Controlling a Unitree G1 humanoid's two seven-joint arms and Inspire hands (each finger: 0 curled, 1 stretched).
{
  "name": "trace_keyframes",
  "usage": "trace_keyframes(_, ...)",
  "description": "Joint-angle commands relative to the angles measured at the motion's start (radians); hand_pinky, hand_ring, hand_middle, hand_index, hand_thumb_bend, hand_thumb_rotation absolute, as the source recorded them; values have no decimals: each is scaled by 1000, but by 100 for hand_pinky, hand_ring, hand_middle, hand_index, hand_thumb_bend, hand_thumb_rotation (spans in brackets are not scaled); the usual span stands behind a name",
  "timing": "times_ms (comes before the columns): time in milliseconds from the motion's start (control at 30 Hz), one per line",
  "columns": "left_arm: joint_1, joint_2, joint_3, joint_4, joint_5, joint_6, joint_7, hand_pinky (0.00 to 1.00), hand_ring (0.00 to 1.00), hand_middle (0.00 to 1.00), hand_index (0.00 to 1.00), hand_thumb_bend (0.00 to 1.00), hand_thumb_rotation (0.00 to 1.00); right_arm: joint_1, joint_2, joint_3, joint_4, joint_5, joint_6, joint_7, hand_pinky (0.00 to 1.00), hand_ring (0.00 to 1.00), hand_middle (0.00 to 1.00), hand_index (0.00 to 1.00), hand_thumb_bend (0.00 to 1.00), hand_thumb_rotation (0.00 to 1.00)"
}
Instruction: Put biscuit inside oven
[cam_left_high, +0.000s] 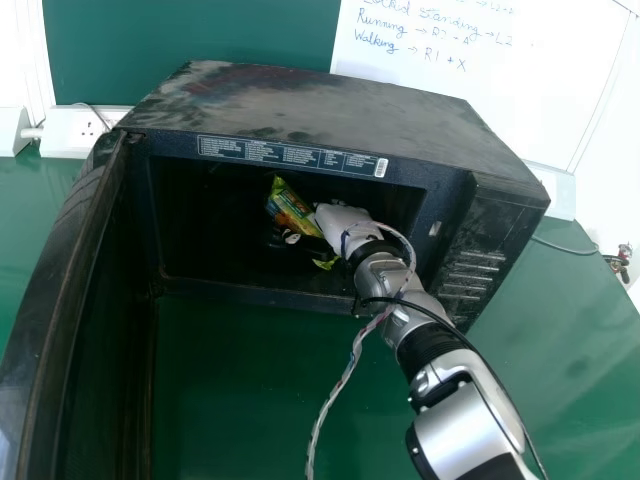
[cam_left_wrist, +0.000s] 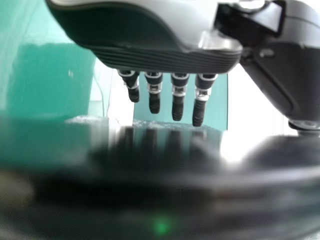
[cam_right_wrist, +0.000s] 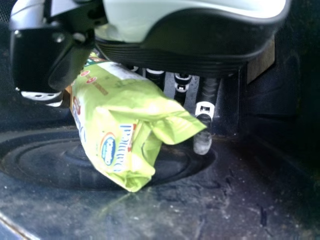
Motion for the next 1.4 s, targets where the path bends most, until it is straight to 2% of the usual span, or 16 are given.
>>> trace_keyframes(0,15,5,-4,16,-8,-16,-10,85,79,80,78,80,94,-9,7,0,4,7,6,-6,23,27,47,49,51,0)
trace_keyframes(67,20,11,-9,15,-23,-10,-17,86,79,79,77,80,93,-6,6,-4,4,10,1,-14,25,31,47,49,51,0)
trace_keyframes(100,24,13,-10,12,-26,-4,-18,86,78,79,78,80,92,-5,5,-3,4,9,-5,-20,27,34,50,49,51,4)
trace_keyframes(200,30,18,-9,16,-34,1,-25,86,78,79,78,79,91,0,4,-2,5,8,-10,-32,31,43,56,49,50,7)
trace_keyframes(233,30,15,-9,20,-30,-5,-25,86,78,79,78,80,90,-1,5,6,7,-1,-5,-29,36,50,61,56,59,18)
trace_keyframes(300,24,-6,-3,27,-2,-25,-9,87,78,80,79,80,95,-3,8,16,9,-9,5,-20,44,61,68,65,68,42)
trace_keyframes(367,2,-47,25,48,74,-75,26,87,79,80,80,79,95,-2,10,17,10,-7,10,-20,48,67,73,69,76,58)
trace_keyframes(433,1,-65,47,52,143,-97,53,90,79,81,81,80,94,0,11,10,9,1,8,-25,56,77,82,79,82,71)
trace_keyframes(533,5,-65,41,58,165,-112,68,91,79,81,79,80,93,1,10,5,8,8,9,-28,68,87,92,90,83,84)
trace_keyframes(633,27,-60,26,46,161,-84,83,88,77,77,77,80,92,2,7,9,6,4,4,-42,78,94,98,97,82,88)
trace_keyframes(800,33,-55,14,42,176,-81,97,85,75,77,77,81,95,1,3,17,6,-4,0,-48,83,97,99,100,91,92)
trace_keyframes(867,23,-54,16,53,182,-98,98,85,75,77,77,81,93,3,1,11,4,3,-7,-57,85,97,99,100,91,93)
trace_keyframes(1067,34,-49,12,47,187,-99,109,84,75,77,76,81,93,5,-7,7,2,8,-26,-63,87,98,98,100,91,97)
trace_keyframes(1133,30,-45,14,55,185,-102,108,83,76,77,78,82,97,5,-12,7,1,8,-34,-58,87,98,98,100,91,96)
trace_keyframes(1367,27,-32,9,55,180,-100,111,83,78,81,81,82,98,27,-42,-8,-14,26,-67,-90,87,98,97,100,89,96)
